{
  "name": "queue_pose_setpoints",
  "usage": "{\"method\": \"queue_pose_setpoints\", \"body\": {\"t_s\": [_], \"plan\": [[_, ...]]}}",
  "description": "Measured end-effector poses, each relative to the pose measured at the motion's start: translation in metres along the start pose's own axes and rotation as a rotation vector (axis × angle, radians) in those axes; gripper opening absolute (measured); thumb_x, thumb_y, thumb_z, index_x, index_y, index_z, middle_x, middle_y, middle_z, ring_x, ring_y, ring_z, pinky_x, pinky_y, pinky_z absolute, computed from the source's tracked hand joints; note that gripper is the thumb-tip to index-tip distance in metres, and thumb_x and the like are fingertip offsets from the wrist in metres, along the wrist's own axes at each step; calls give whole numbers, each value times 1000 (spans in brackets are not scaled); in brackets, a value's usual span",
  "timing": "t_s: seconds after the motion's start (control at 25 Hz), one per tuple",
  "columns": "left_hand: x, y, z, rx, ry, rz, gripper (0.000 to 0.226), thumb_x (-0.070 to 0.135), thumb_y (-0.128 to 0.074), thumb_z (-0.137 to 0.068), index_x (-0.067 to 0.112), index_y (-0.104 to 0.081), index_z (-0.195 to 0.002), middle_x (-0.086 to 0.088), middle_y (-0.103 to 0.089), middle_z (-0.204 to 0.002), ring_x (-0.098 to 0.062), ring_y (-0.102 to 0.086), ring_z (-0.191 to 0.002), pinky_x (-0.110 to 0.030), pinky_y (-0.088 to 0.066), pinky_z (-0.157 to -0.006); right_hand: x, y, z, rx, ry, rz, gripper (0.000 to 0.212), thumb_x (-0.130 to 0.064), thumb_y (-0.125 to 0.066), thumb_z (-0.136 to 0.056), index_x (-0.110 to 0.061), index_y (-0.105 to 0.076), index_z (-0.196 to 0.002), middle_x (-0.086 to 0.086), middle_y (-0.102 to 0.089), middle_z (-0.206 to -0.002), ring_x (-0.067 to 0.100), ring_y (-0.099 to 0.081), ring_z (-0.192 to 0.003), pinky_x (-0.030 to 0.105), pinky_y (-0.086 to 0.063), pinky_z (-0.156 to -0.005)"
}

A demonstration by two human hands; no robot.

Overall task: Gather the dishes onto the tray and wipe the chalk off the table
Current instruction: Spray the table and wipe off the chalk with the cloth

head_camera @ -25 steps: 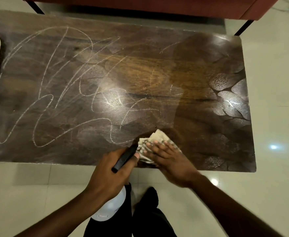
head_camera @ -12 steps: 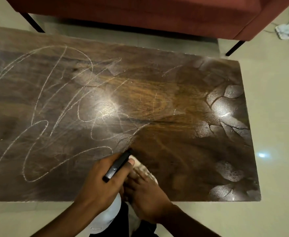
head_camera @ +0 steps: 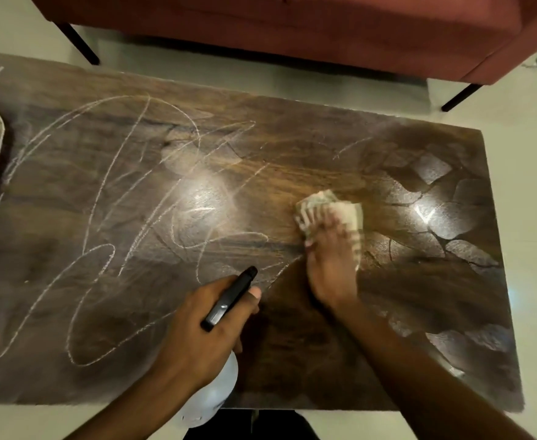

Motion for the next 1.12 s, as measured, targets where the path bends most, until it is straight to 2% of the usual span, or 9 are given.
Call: {"method": "queue_pose_setpoints", "body": {"t_s": [0.2,0.28,0.36,0.56,0.64,0.76,0.84,0.92,1.12], "plan": [[11,9,-21,5,-57,-36,53,66,-61,-89,15,-75,-84,-13,-69,-58,-25,-69,-47,-40,-56,-52,-40,-32,78,-551,1098,129,59,-35,-52,-102,-30,-42,-160,-3,-33,-172,18,-5,-167,50,-7,-134],[11,10,-28,-11,-50,-55,51,67,-60,-90,19,-77,-87,-11,-73,-65,-24,-70,-48,-42,-58,-53,-6,1,20,-512,894,104,63,-37,-42,-108,-44,-22,-167,-14,-14,-179,6,8,-165,42,1,-135],[11,11,-31,-8,-30,-34,49,69,-60,-89,25,-80,-93,-7,-79,-77,-23,-73,-49,-39,-60,-54,36,40,-52,-316,402,102,63,-39,-32,-111,-47,-4,-167,-19,3,-177,7,11,-164,45,-2,-135],[18,12,-44,38,7,58,40,66,-65,-84,30,-82,-92,-4,-84,-90,-32,-71,-47,-37,-59,-49,53,71,-161,101,-471,-92,63,-25,-40,-113,-21,-17,-172,7,-6,-181,31,-4,-167,51,-4,-134],[22,8,-48,34,5,47,37,61,-67,-87,28,-82,-92,-4,-83,-90,-29,-72,-47,-35,-58,-50,12,44,-144,34,-205,-26,63,-27,-35,-111,-22,-17,-172,6,-9,-180,27,-4,-167,52,-8,-134],[33,-1,-64,41,8,29,32,53,-67,-93,25,-82,-94,-6,-82,-85,-26,-72,-48,-31,-57,-51,-32,4,-70,-391,716,118,65,-35,-34,-108,-30,-17,-171,-2,-9,-181,20,-2,-167,50,-7,-135],[45,-6,-77,28,-4,38,39,60,-65,-91,25,-81,-96,-9,-80,-81,-24,-72,-48,-31,-57,-51,-11,10,-71,-517,1085,195,66,-36,-38,-109,-35,-14,-170,-5,-7,-181,17,0,-167,45,-1,-135],[54,-11,-87,33,-9,50,46,66,-63,-88,24,-81,-95,-10,-79,-80,-23,-72,-48,-34,-59,-52,28,36,-117,-462,897,205,68,-38,-36,-109,-42,-4,-169,-9,-1,-180,16,1,-167,45,-1,-135],[64,-22,-108,67,-18,60,43,70,-62,-88,33,-80,-103,-2,-83,-88,-23,-73,-49,-33,-57,-54,133,110,-246,105,-324,-5,63,-30,-37,-111,-19,-21,-171,11,-11,-180,34,-9,-166,49,-7,-134]]}}
Point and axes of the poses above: each hand's wrist, its own z-axis away from the middle knuckle, its own y-axis out of the back of the hand, x = y × z, the point moved 2 cm from there along -z, towards the middle knuckle
